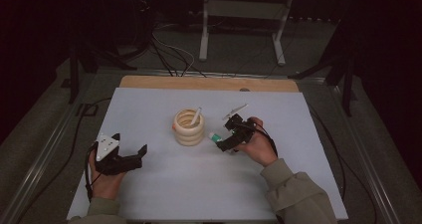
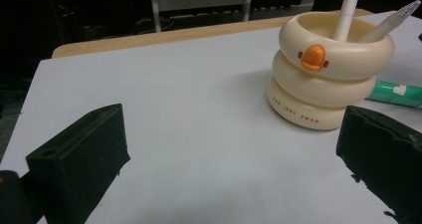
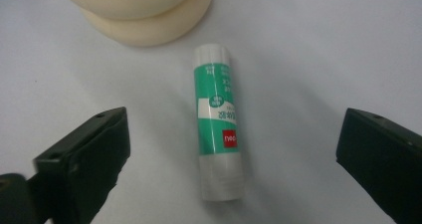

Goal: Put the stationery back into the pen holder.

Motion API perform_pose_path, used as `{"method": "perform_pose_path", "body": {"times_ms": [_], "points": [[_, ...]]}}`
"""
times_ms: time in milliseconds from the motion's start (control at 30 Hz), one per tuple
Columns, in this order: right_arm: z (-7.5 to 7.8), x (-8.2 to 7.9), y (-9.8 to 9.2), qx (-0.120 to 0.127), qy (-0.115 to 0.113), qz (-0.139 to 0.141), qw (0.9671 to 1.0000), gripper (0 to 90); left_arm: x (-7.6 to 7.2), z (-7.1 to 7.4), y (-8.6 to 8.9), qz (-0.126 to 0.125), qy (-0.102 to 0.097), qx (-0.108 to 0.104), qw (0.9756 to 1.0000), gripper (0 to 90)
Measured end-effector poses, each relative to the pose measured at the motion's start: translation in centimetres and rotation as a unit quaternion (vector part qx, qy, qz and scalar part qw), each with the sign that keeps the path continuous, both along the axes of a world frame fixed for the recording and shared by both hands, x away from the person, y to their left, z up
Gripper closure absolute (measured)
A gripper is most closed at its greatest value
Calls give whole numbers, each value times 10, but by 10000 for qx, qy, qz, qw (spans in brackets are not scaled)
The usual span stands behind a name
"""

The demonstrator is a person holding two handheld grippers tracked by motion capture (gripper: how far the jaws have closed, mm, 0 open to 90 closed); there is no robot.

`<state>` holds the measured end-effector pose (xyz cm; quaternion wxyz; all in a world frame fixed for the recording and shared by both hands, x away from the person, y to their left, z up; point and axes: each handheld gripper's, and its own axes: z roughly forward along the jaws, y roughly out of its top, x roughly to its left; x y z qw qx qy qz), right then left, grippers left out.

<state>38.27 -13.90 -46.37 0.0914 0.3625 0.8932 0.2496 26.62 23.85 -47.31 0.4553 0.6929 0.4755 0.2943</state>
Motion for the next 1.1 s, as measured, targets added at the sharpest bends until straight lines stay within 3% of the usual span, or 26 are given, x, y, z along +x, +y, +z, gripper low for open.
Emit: {"method": "perform_pose_path", "body": {"times_ms": [267, 500, 767, 800, 900, 967, 1100], "points": [[-9, 2, -3, -23, 168, -37, 9999, 64, 0, 0, 0, -10, 9, 12, 10000, 4], [-15, 2, -2, -151, 197, 14, 9997, 169, 0, 0, 0, -5, 10, 12, 10000, 4], [-23, 1, 4, -352, 275, 222, 9988, 473, 0, 0, 0, -5, 9, 13, 10000, 4], [-23, 1, 4, -352, 275, 222, 9988, 473, 0, 0, 0, -5, 9, 13, 10000, 4], [-31, 1, 9, -594, 363, 374, 9969, 600, 0, 0, 0, 0, 6, 7, 10000, 4], [-33, -1, 11, -654, 301, 486, 9962, 650, 0, 0, 0, 0, 3, 5, 10000, 4], [-32, -2, 12, -742, 230, 567, 9954, 656, 0, 0, 0, -14, 7, 23, 10000, 4]]}}
